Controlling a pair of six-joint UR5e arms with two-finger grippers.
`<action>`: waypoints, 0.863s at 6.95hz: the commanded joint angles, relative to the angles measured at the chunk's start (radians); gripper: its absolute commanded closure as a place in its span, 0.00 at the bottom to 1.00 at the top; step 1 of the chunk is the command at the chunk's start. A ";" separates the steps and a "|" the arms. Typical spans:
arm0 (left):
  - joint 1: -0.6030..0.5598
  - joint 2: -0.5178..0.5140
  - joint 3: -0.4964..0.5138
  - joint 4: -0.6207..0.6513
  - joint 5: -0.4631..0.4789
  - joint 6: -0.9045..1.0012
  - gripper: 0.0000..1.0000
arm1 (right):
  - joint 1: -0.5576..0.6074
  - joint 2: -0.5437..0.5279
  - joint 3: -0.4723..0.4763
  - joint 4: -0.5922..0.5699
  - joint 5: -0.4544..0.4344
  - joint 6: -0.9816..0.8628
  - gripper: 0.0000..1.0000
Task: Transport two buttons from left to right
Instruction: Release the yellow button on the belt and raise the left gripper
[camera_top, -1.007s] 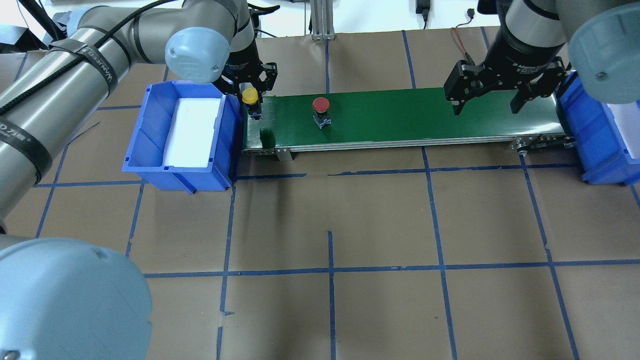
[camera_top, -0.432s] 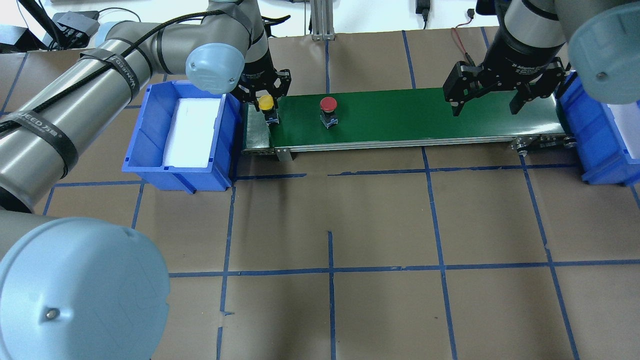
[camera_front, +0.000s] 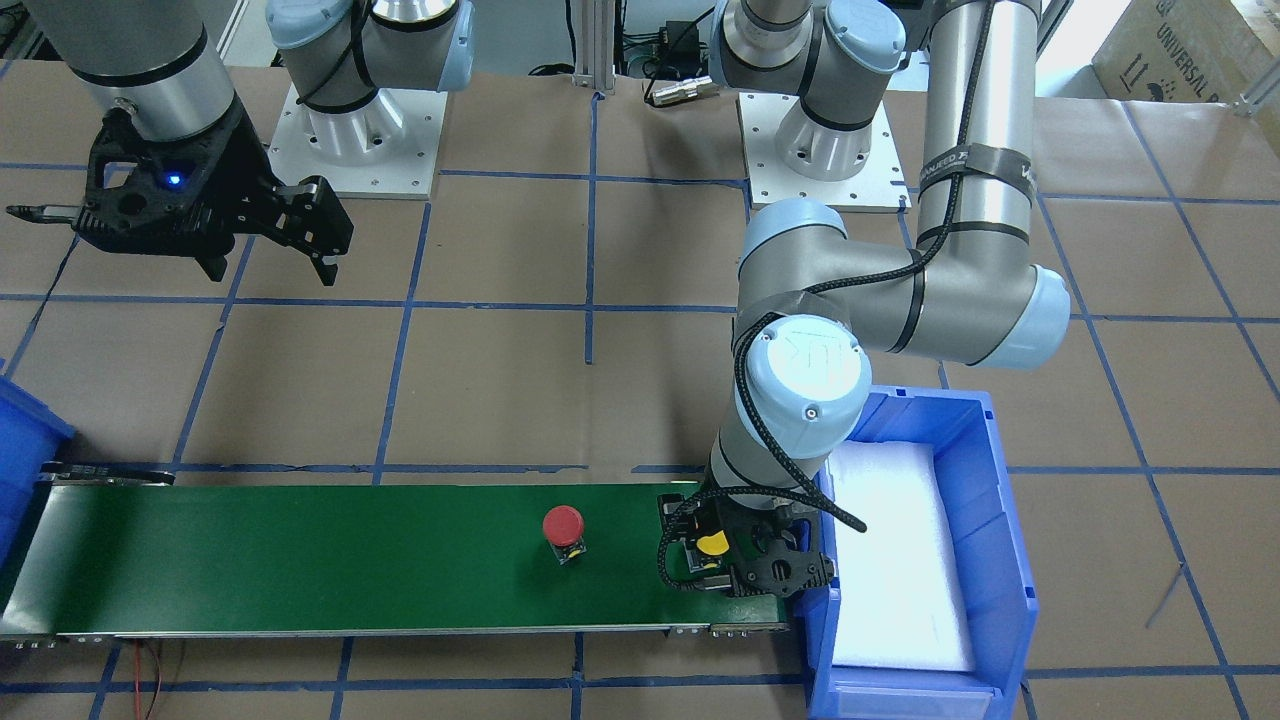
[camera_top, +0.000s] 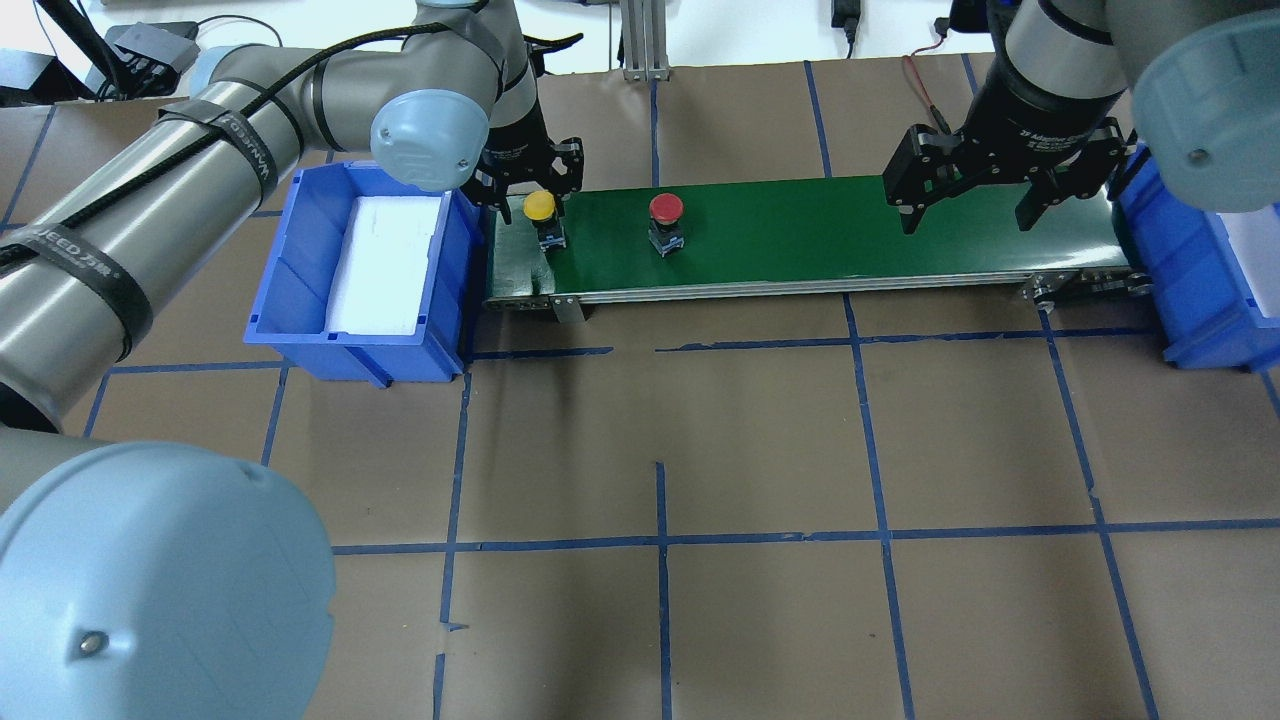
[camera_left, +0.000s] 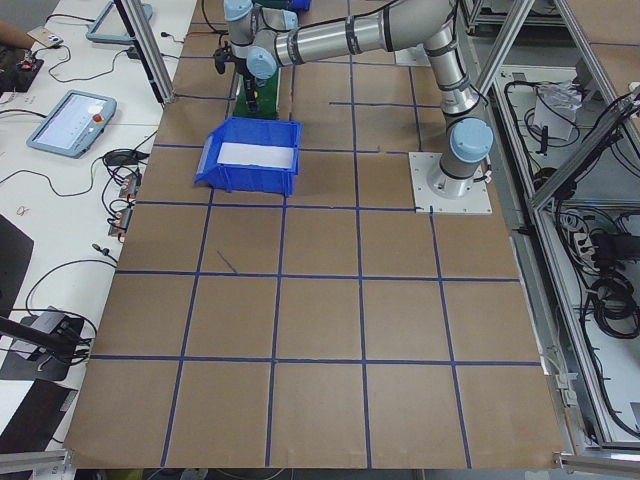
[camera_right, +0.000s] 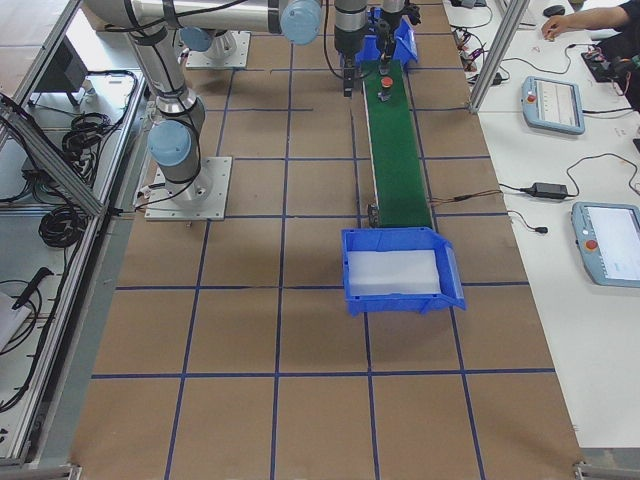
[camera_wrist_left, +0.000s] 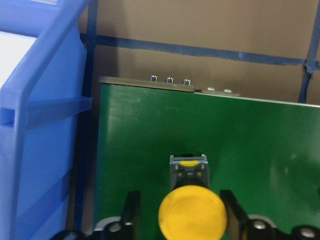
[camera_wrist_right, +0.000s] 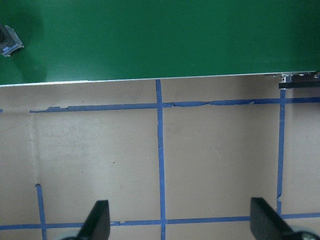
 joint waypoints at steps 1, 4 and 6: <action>0.000 0.076 -0.009 -0.020 0.005 0.009 0.00 | 0.001 0.001 0.001 -0.001 -0.003 -0.003 0.00; 0.073 0.235 -0.067 -0.150 0.025 0.072 0.00 | -0.001 0.001 0.001 -0.001 0.004 -0.005 0.00; 0.147 0.421 -0.184 -0.232 0.025 0.124 0.00 | -0.001 0.001 -0.002 -0.001 0.000 -0.006 0.00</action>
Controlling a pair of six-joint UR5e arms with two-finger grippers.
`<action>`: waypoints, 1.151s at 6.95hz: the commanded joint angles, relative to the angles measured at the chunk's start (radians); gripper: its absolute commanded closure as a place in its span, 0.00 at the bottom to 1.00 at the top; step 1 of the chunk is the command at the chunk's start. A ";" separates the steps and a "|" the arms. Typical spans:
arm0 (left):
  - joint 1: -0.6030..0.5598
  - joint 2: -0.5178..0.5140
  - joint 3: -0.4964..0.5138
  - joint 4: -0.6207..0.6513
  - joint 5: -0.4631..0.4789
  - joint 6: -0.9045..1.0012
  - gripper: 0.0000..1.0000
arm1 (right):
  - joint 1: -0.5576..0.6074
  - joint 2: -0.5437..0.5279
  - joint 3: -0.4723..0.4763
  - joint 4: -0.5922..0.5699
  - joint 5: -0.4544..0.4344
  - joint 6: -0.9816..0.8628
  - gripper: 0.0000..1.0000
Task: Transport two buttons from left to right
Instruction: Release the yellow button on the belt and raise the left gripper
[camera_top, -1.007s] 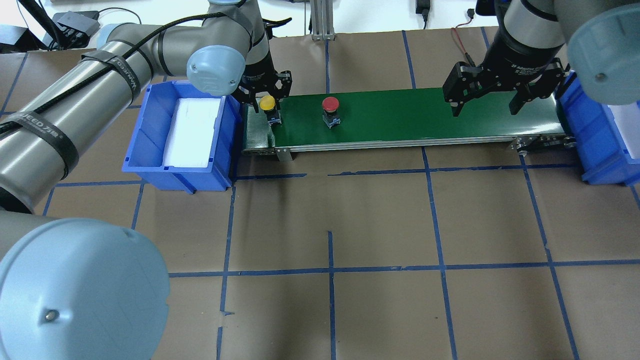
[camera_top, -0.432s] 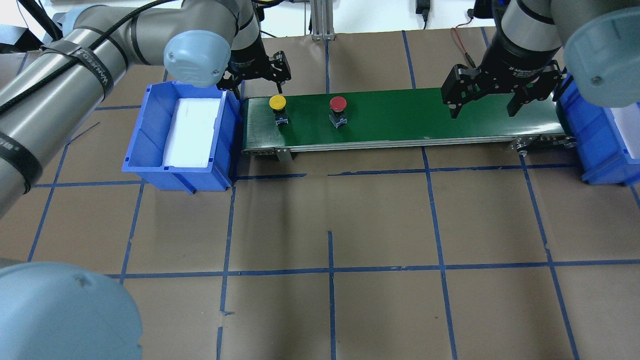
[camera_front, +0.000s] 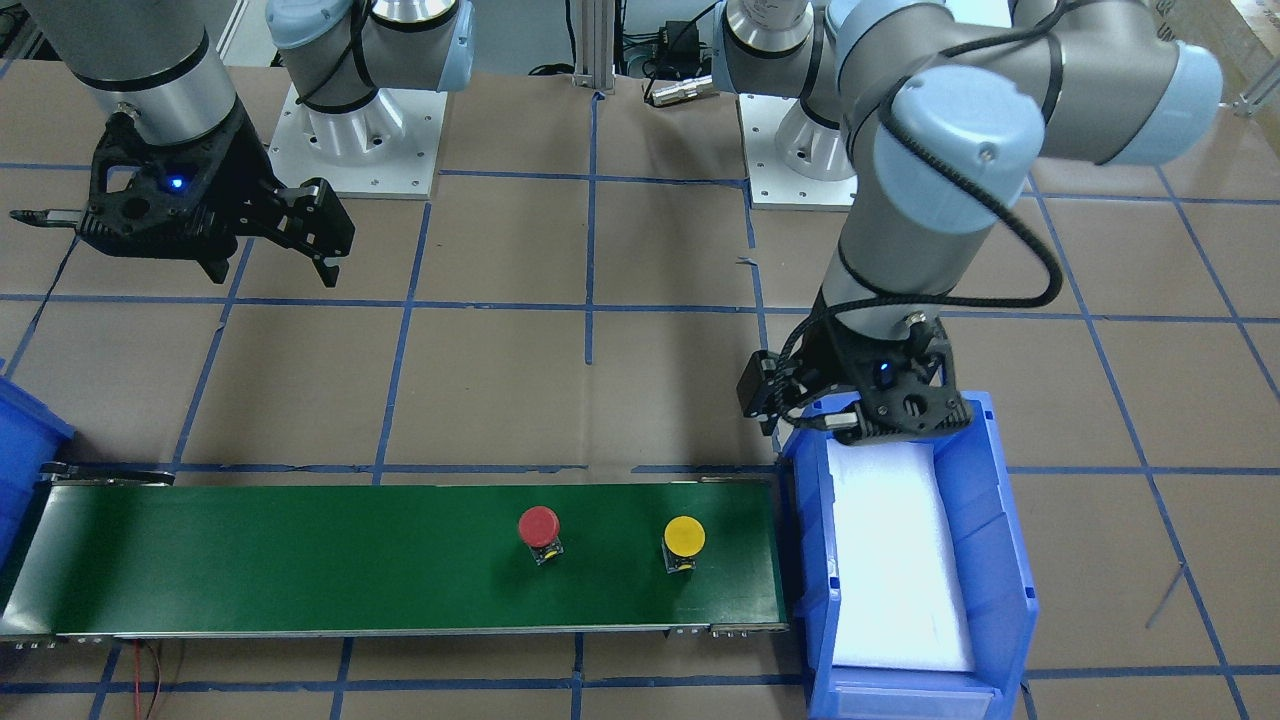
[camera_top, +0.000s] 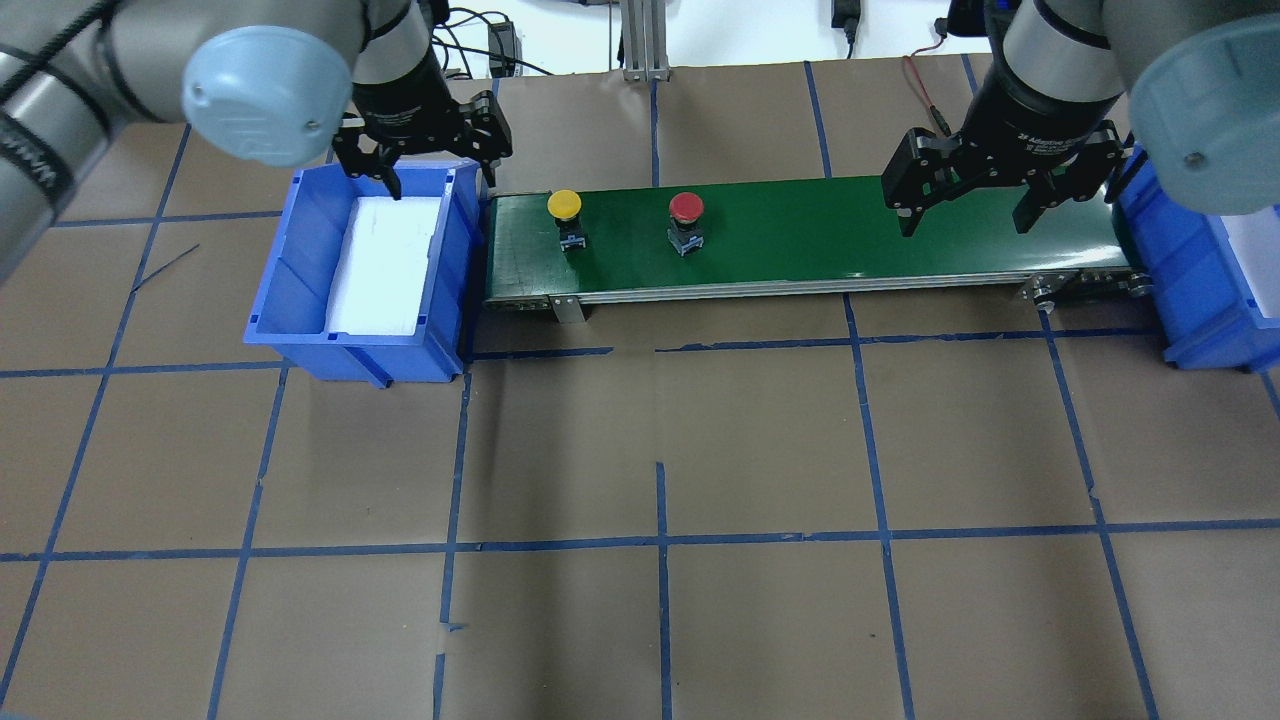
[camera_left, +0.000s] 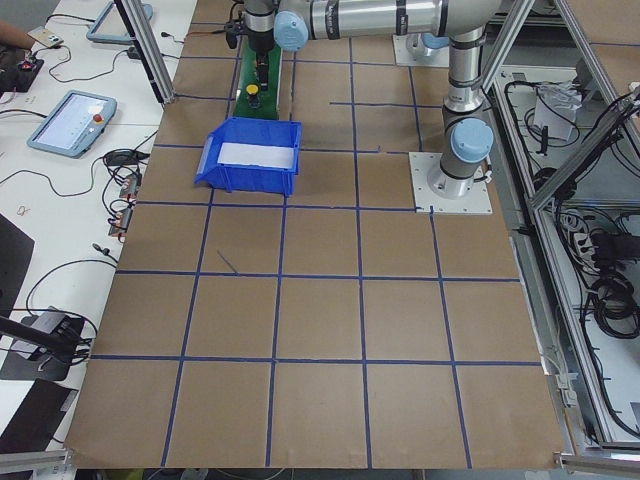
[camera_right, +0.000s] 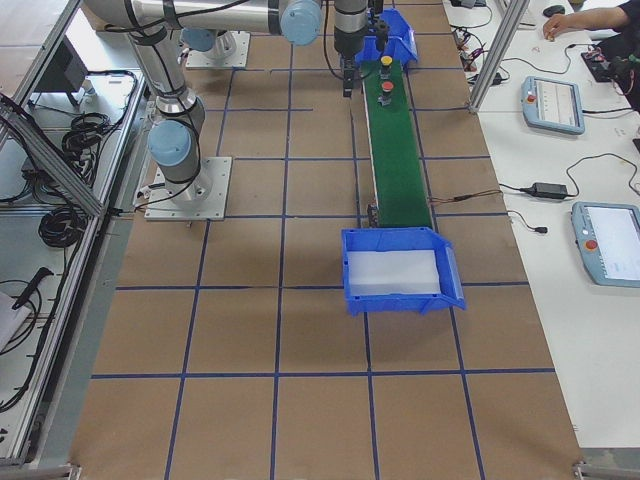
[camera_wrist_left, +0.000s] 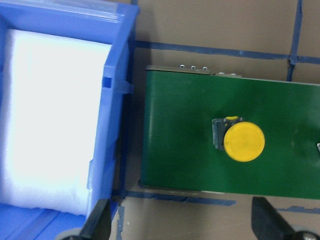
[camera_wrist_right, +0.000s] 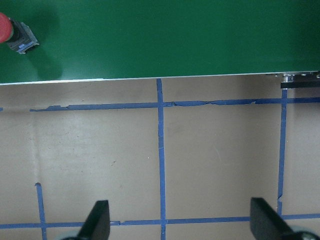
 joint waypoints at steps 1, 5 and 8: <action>0.087 0.149 -0.059 -0.138 -0.001 0.044 0.00 | 0.000 0.000 -0.004 -0.003 -0.004 0.000 0.00; 0.092 0.182 -0.039 -0.232 -0.004 0.159 0.00 | -0.002 0.044 -0.034 -0.012 -0.005 -0.001 0.00; 0.092 0.173 -0.025 -0.200 -0.004 0.170 0.00 | -0.029 0.140 -0.207 0.113 -0.060 -0.134 0.00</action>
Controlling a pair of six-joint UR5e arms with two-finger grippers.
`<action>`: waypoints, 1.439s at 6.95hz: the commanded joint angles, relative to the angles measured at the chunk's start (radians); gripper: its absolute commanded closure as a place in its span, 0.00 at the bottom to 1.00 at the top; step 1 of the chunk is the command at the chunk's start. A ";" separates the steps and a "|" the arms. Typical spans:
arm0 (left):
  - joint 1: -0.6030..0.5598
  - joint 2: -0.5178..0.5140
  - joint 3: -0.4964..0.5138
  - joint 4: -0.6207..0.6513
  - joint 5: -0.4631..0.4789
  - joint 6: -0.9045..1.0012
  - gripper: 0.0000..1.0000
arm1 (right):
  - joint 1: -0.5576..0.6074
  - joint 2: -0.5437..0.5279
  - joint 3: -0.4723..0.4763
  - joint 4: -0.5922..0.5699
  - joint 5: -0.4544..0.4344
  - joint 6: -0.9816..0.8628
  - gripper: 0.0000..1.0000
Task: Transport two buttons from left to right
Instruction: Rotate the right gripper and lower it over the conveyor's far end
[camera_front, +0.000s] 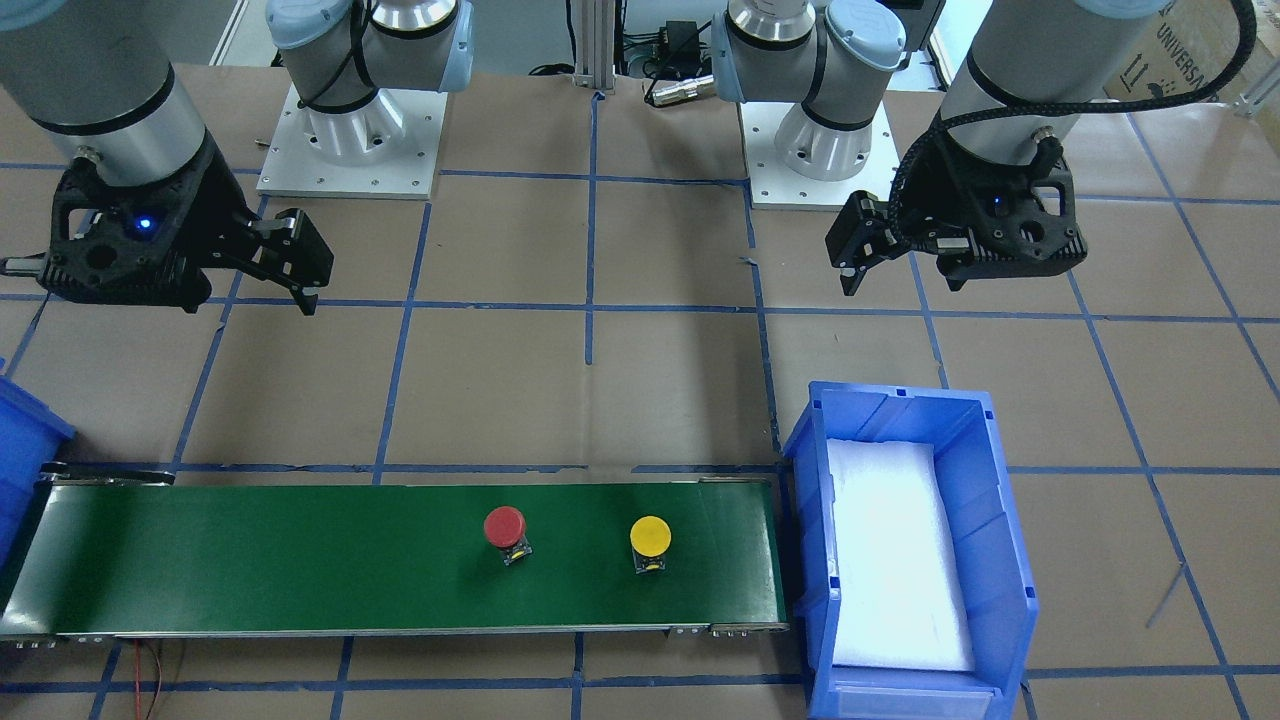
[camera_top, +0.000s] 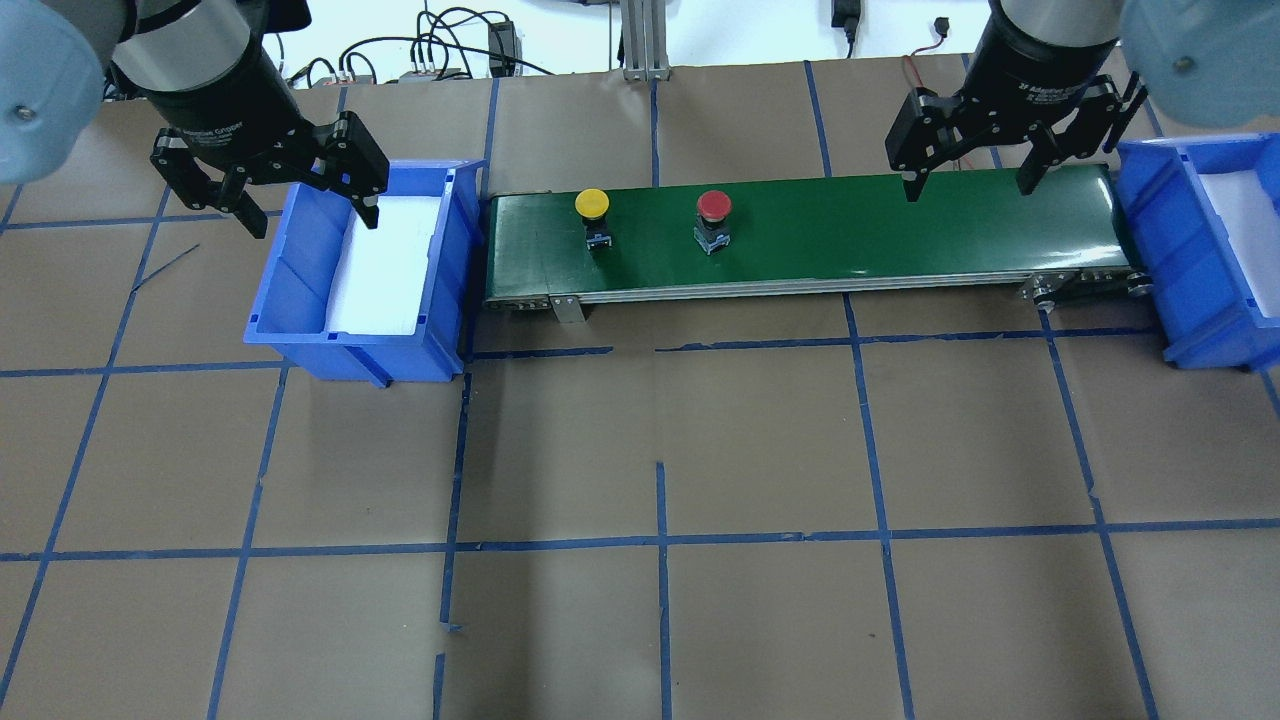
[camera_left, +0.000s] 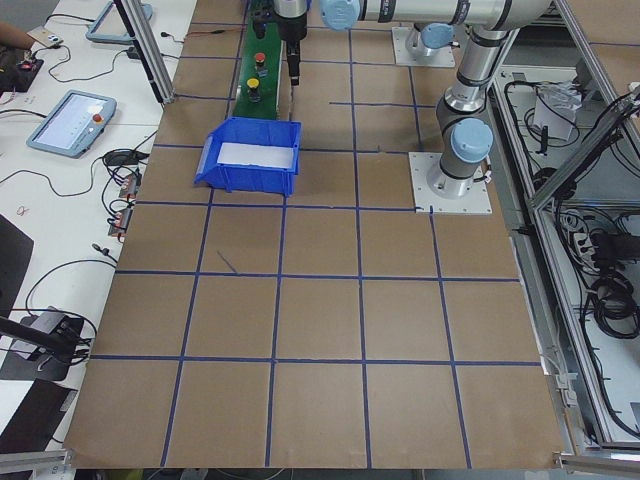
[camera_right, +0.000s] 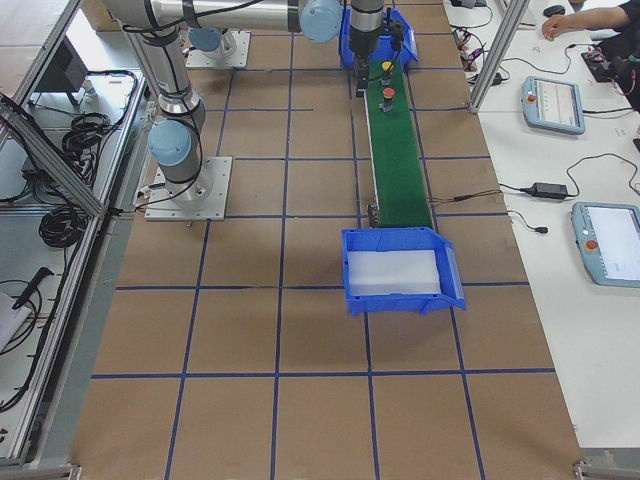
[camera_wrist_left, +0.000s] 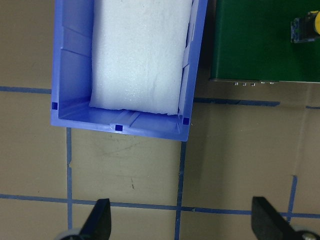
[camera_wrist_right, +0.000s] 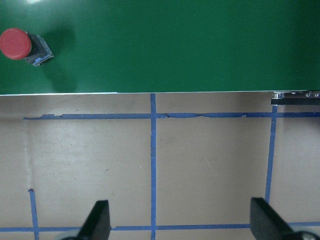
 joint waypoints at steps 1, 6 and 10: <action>-0.003 -0.004 -0.001 0.005 0.003 0.006 0.00 | -0.081 0.040 -0.059 0.022 -0.027 -0.241 0.00; -0.007 -0.001 -0.010 0.013 0.000 0.034 0.00 | -0.158 0.164 -0.033 -0.116 -0.014 -0.863 0.00; -0.006 -0.001 -0.011 0.013 0.000 0.034 0.00 | -0.188 0.172 0.041 -0.164 0.023 -1.037 0.00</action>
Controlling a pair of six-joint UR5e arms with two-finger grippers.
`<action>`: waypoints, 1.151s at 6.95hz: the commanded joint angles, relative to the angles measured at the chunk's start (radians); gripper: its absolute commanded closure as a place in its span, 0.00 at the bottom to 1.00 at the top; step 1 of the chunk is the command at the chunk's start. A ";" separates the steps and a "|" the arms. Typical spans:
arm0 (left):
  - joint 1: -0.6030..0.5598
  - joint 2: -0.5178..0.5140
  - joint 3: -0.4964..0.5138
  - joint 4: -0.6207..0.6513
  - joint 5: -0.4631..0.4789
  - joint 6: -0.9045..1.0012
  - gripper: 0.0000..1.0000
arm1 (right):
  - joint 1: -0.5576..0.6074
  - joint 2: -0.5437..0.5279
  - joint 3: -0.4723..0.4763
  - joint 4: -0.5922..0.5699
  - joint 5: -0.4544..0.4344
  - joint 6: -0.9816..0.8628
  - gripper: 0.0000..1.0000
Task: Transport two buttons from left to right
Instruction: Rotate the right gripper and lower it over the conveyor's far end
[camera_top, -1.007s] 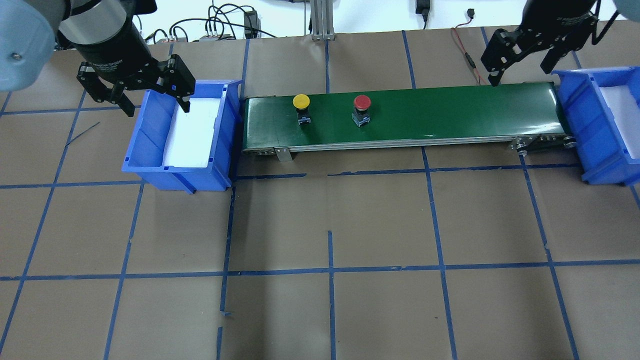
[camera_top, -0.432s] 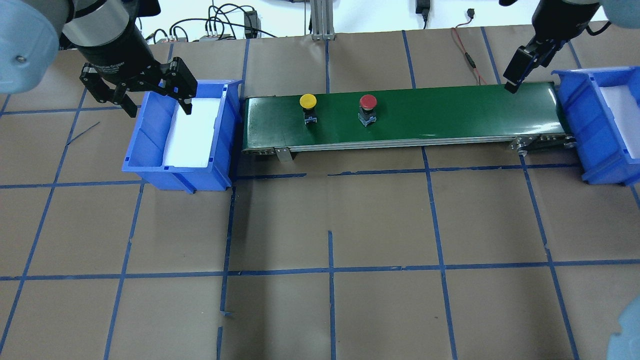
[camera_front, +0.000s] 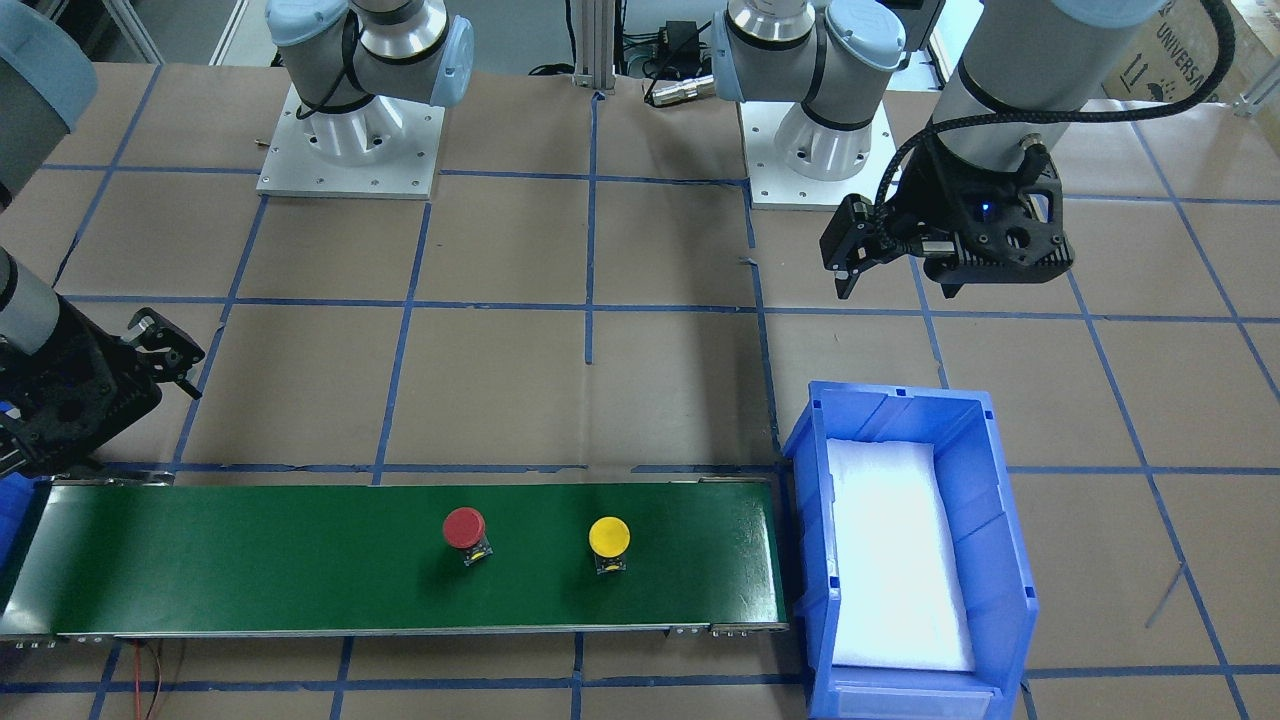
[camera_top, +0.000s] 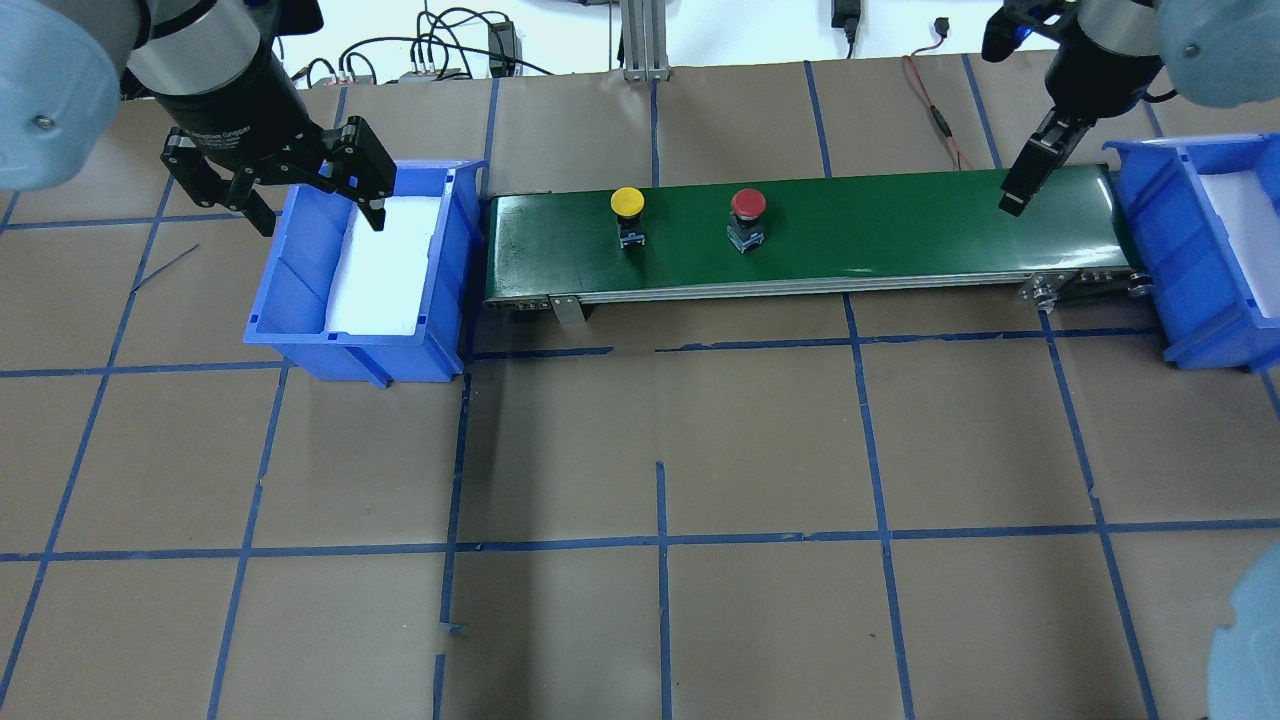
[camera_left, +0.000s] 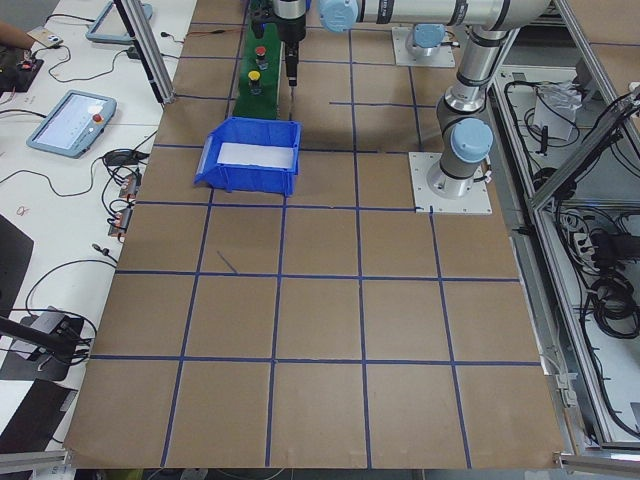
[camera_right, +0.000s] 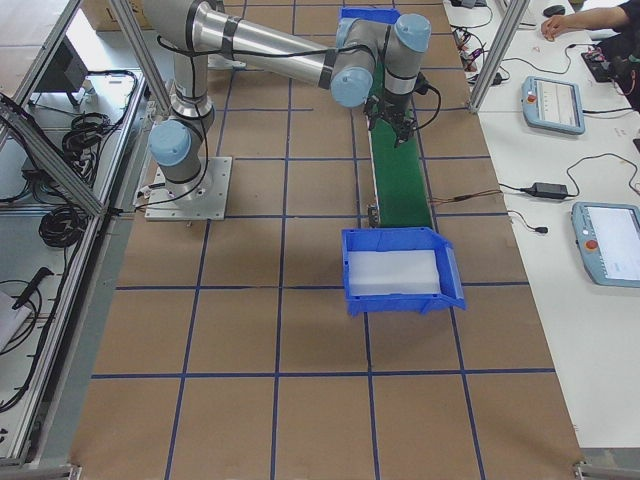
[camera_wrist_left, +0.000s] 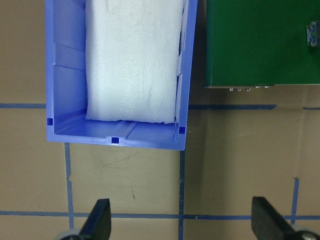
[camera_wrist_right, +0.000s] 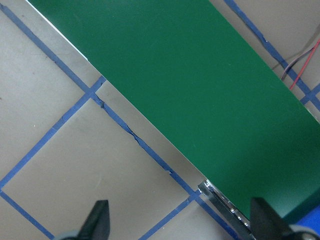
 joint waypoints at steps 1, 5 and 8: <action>0.001 0.000 -0.001 0.000 0.000 0.000 0.00 | -0.014 -0.001 0.027 -0.020 0.009 -0.108 0.00; 0.002 0.000 -0.004 -0.005 0.003 -0.002 0.00 | -0.012 0.002 0.052 -0.078 -0.005 -0.271 0.00; 0.002 0.000 -0.004 -0.005 0.002 -0.002 0.00 | -0.014 0.013 0.050 -0.089 -0.005 -0.289 0.00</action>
